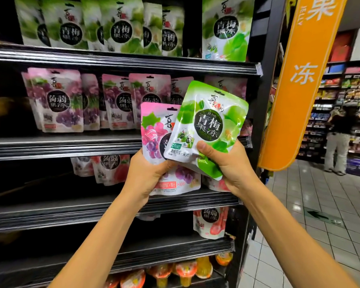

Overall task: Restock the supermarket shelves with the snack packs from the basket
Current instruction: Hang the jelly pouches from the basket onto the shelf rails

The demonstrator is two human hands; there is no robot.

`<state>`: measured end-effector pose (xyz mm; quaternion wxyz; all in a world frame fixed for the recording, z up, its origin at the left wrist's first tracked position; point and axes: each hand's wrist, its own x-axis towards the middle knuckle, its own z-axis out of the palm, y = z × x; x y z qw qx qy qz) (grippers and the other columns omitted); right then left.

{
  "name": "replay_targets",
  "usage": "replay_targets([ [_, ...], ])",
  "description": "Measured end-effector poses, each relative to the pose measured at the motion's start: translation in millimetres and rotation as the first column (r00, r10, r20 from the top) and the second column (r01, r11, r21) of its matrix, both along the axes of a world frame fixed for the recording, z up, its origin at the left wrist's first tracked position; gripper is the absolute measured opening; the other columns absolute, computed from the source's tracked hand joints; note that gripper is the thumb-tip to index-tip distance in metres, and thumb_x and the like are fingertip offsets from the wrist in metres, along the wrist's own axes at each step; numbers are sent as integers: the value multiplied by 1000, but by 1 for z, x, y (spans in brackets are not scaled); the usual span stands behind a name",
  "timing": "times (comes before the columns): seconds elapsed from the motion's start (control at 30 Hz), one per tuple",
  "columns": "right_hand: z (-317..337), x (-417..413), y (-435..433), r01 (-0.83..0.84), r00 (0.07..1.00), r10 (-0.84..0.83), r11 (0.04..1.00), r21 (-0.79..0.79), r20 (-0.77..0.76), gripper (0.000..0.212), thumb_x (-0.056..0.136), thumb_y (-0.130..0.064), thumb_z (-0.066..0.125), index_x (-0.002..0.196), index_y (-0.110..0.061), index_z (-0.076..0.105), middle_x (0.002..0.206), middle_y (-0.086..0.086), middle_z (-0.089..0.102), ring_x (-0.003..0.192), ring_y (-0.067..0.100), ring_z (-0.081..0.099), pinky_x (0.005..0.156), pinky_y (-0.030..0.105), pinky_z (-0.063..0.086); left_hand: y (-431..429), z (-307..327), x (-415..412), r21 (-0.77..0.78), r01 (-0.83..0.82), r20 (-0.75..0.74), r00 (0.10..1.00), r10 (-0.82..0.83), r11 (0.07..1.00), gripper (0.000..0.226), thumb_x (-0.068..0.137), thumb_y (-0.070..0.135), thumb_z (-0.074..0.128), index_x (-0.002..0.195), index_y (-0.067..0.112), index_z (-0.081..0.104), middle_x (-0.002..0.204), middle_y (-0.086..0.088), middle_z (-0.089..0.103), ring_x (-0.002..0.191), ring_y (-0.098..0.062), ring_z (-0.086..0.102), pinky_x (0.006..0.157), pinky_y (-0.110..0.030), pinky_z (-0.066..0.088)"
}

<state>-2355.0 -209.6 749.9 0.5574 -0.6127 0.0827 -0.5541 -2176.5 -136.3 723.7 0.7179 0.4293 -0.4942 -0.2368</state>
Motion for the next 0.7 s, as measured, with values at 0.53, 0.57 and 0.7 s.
replay_targets([
  [0.53,7,-5,-11,113,993,-117,987,-112,-32,54,63,-14,80,114,-12,61,102,-2,76,94,13,73,73,21,56,1,-1,8,12,-16,-52,999,17,1000,83,37,66,88,104,20,71,100,-1,77,94,-19,73,78,-35,59],
  [0.57,9,-6,-13,127,991,-130,987,-101,-17,54,64,-14,81,115,-14,61,105,0,76,97,15,72,75,23,56,0,0,9,6,-21,-44,999,21,1000,74,42,59,89,102,20,71,98,-1,77,91,-19,74,74,-33,59],
  [0.7,34,-14,-23,253,966,-258,955,-157,-15,55,62,-31,88,111,-20,66,107,0,75,100,18,72,80,30,58,-8,12,15,-12,-7,-5,1000,7,1000,45,61,28,83,102,15,69,93,-2,78,81,-18,75,60,-21,56],
])
